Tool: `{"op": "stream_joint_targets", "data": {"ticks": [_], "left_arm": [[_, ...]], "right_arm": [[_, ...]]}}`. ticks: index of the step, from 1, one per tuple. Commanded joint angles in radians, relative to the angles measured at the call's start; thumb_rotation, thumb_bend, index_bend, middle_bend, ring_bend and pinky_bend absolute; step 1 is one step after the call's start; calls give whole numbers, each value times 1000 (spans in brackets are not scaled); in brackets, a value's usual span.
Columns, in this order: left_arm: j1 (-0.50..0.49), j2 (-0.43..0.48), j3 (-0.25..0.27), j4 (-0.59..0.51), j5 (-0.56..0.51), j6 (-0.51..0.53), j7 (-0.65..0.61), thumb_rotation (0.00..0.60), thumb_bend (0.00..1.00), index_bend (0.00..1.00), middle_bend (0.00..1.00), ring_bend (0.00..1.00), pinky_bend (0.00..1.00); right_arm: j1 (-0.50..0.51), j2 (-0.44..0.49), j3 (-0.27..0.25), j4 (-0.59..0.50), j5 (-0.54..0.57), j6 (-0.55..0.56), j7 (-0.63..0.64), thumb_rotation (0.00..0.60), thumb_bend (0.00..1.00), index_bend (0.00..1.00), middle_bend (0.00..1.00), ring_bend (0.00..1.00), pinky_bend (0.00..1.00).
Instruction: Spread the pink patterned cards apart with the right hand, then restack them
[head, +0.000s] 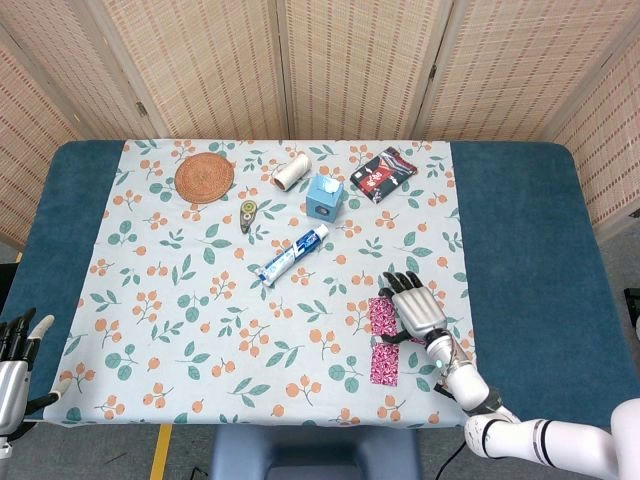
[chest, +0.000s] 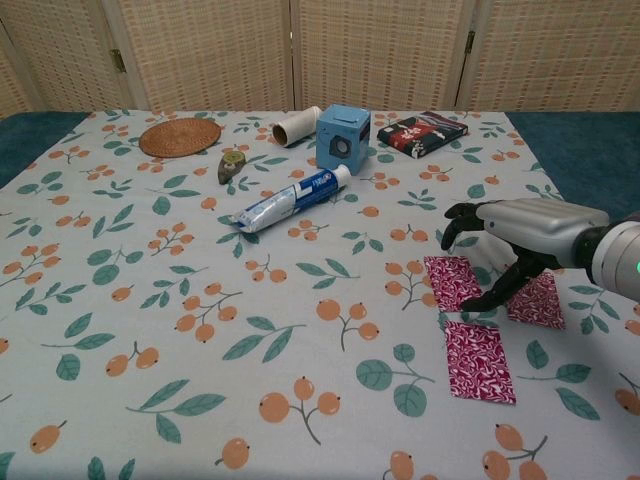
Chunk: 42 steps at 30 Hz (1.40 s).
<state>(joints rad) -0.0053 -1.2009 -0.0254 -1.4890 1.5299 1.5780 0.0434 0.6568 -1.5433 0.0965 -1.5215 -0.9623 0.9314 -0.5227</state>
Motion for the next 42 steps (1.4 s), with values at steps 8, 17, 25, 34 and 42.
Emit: {"op": "stream_joint_targets", "data": {"ticks": [8,17,25,34,42], "left_arm": [[0,2,-1,-7,-2,0,6,600,221,142,0,34,0],[0,2,-1,-6,-2,0,9,600,220,142,0,34,0],[3,3,-1,-5,-4,2,5,600,220,142,0,34,0],[4,2,-1,-4,-3,3,5,600,221,143,0,34,0],[2,-1,0,1,-5,-2,3,600,220,142,0,34,0]], "right_arm": [[16,-8,-7,13,28,-17,-8,425,215,199,68,0,0],[28,-17,-8,28,38,-23,-4,427,216,199,69,0,0],[39,-14,-12,28,53,-34,-8,426,216,199,68,0,0],[47,-14,-17,30,65,-32,-13,424,216,199,71,0,0],[43,-14,-24,29,65,-20,-8,424,216,257,83,0,0]]}}
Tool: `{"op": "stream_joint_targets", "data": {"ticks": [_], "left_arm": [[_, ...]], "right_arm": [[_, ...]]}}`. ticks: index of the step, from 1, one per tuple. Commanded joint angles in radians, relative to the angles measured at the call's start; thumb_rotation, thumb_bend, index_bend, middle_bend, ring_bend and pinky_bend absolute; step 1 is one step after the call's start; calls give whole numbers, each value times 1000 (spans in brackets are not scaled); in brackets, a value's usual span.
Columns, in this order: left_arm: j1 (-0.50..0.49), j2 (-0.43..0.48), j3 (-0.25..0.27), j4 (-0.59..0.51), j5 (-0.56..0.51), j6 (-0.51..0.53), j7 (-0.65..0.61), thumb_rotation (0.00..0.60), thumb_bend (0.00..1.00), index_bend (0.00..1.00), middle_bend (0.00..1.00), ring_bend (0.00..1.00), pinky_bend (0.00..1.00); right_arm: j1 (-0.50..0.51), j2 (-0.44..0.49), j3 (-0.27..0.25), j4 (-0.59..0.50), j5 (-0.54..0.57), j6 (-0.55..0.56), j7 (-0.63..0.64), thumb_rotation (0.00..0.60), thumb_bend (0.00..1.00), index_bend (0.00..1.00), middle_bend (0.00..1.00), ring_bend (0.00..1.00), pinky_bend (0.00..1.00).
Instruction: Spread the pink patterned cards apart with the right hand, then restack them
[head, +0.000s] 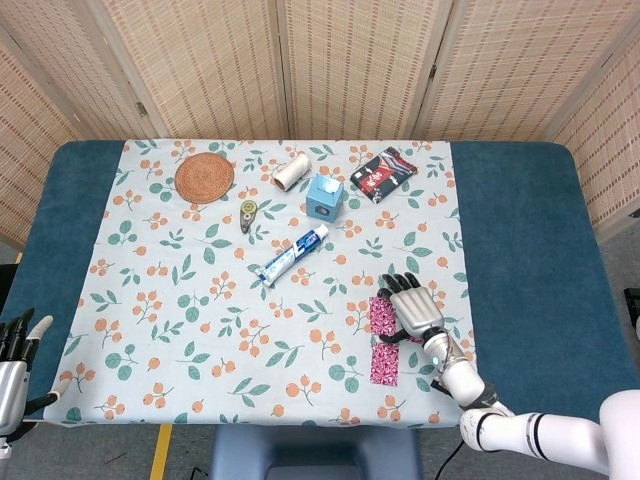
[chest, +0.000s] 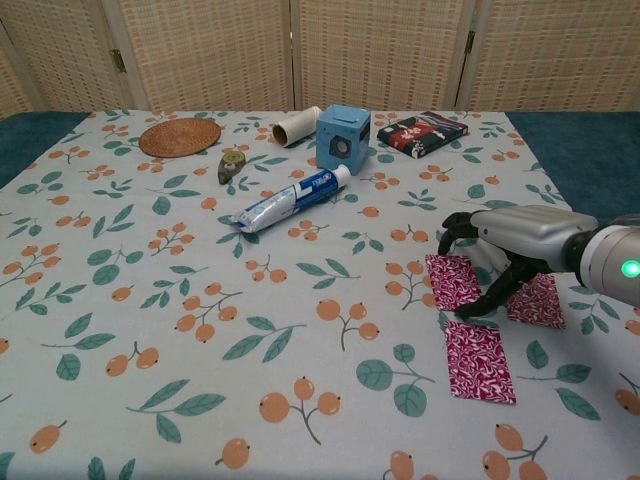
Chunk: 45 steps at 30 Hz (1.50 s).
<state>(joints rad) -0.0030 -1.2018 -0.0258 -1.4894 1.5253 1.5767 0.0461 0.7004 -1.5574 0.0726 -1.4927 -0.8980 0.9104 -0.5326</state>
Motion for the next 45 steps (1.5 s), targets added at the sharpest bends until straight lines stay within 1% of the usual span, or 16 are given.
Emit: {"op": "stream_joint_targets", "data": {"ticks": [1,5,10,17,23,32,45], "left_arm": [[0,-1,0,2,0,0,-1,600,220,142,0,34,0],[0,-1,-1,3,0,1,-3,600,220,143,0,34,0],[2,-1,0,5,-1,2,-6,600,220,142,0,34,0],[3,1,1,4,0,3,-4,600,220,142,0,34,0],[-1,-4,1,4,6,0,-1,600,220,143,0,34,0],[2,0,0,4,3,6,-8,600,220,142,0,34,0],[1,-7,1,15,3,1,-18,600,220,142,0,34,0]], "right_arm": [[-1,1,0,0,0,2,3,424,216,262,84,0,0],[-3,4,-1,-6,-5,8,6,425,216,283,94,0,0],[-12,23,0,-33,-22,23,26,425,216,283,95,0,0],[-49,88,-9,-136,-60,78,54,425,215,283,103,0,0],[-79,133,-26,-224,-75,85,96,425,216,283,105,0,0],[-118,106,-73,-271,-104,110,97,425,216,283,107,0,0],[-159,98,-114,-321,-140,149,73,426,215,283,107,0,0]]}}
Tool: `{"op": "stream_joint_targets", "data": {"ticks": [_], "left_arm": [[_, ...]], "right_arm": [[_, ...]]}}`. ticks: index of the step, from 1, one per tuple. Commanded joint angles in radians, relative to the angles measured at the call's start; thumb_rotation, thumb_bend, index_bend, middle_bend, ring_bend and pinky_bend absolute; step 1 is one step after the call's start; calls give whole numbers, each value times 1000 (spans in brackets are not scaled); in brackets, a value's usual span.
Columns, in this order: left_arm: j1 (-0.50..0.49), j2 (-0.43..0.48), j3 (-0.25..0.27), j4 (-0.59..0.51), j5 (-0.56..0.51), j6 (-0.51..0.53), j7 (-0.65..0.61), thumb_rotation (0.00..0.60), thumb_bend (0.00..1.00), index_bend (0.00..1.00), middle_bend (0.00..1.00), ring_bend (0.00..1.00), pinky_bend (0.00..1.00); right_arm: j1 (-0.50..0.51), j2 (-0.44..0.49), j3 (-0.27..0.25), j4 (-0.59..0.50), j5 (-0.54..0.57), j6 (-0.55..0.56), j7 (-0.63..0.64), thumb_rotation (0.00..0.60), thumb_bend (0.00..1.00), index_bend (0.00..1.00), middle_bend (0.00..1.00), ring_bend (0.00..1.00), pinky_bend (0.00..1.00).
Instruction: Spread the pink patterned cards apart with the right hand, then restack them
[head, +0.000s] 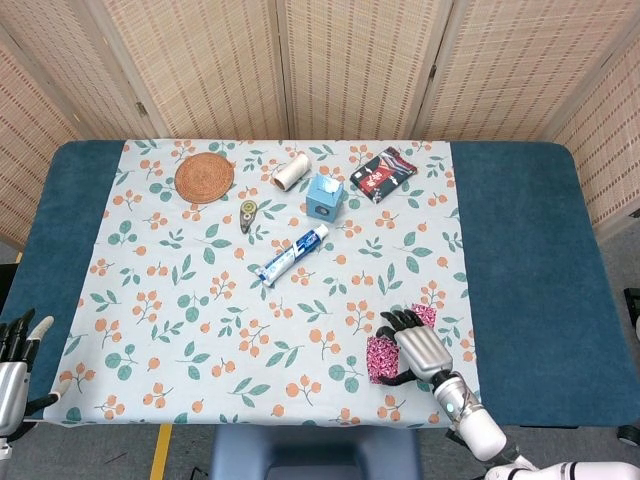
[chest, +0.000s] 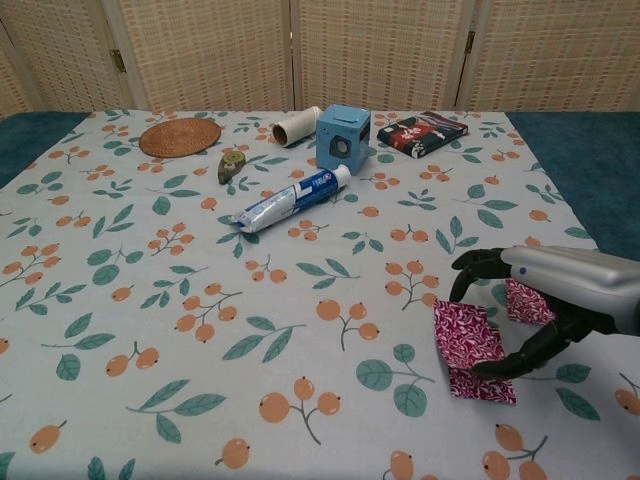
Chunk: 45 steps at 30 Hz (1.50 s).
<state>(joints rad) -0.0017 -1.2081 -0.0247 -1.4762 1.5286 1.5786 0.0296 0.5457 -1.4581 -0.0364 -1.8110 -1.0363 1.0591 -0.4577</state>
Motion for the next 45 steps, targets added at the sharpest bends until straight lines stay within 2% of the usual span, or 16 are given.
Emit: {"op": "stream_joint_targets", "data": {"ticks": [1,19,29,45], "left_arm": [[-1,-2,0,3,0,-2,-2,600,220,142,0,34,0],[-2,-6,1,17,-1,-6,-14,600,220,143,0,36,0],[-1,-9,3,25,-2,-8,-23,600,220,142,0,38,0],[-3,-14,2,36,1,-7,-32,600,220,143,0,38,0]], "right_arm": [[-6,-3,-6,-3,-2,1,-3,426,215,283,107,0,0],[-31,-16,-15,8,-13,4,-16,425,216,281,99,0,0],[-37,-19,-13,14,-23,3,-24,424,216,224,93,0,0],[-50,-12,-11,1,-28,17,-43,421,216,196,91,0,0]]}}
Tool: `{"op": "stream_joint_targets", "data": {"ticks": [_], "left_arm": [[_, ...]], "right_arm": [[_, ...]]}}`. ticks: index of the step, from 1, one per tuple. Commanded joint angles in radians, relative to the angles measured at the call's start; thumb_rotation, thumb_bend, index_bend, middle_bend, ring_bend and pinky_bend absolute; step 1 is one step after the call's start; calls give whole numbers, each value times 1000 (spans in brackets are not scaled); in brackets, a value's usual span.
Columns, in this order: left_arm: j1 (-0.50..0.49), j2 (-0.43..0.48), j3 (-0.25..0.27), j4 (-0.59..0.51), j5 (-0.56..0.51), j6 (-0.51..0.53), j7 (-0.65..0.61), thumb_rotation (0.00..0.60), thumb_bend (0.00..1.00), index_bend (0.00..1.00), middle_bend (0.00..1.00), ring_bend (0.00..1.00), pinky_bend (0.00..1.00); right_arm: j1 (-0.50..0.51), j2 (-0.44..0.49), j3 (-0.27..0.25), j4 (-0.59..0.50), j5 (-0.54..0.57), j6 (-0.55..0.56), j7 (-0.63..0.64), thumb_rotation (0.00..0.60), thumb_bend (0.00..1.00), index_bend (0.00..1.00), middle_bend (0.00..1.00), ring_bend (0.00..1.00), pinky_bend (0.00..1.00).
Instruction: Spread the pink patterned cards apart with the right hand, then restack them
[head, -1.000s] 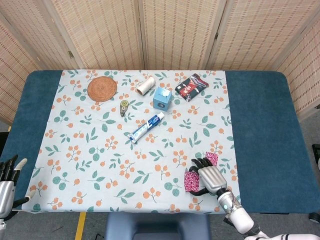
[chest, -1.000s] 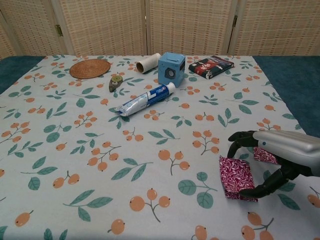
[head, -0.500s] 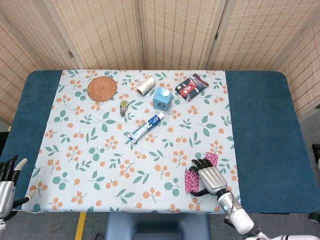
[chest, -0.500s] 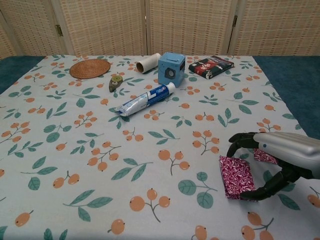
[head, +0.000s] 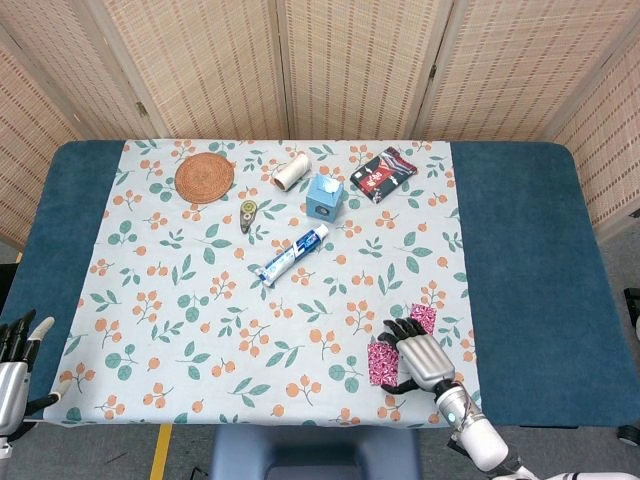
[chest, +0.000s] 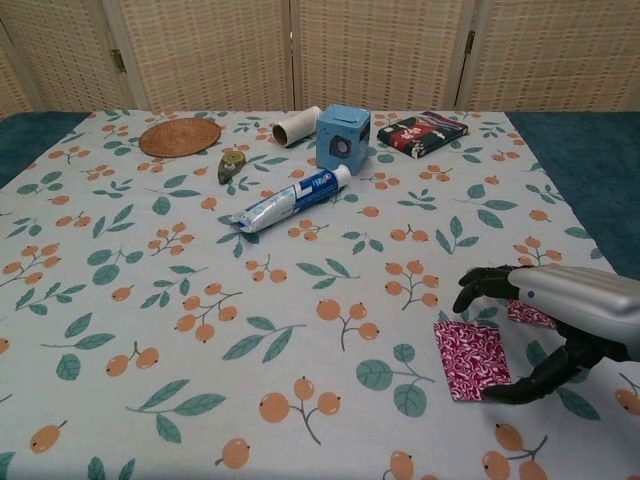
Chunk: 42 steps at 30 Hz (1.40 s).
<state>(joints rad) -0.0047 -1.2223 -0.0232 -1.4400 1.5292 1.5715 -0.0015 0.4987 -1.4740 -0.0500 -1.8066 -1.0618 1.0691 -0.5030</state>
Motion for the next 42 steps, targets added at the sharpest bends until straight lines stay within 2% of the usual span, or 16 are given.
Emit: {"op": "stream_joint_targets", "data": {"ticks": [1,11,25,42], "left_arm": [[0,1,0,0,0,0,-2,600,220,143,0,38,0],[-3,1,0,-2,2,-1,1,600,220,143,0,38,0],[-3,7,2,-23,8,3,21,600,220,143,0,38,0],[-1,6,2,-21,2,-1,20,600,220,143,0,38,0]], "right_arm": [[-7,7,5,-5,-5,14,4,420,216,194,91,0,0],[-39,78,49,12,54,81,10,421,216,194,92,0,0],[0,28,111,153,177,5,8,418,216,194,91,0,0],[11,-18,110,211,195,-8,-11,419,215,194,91,0,0]]}}
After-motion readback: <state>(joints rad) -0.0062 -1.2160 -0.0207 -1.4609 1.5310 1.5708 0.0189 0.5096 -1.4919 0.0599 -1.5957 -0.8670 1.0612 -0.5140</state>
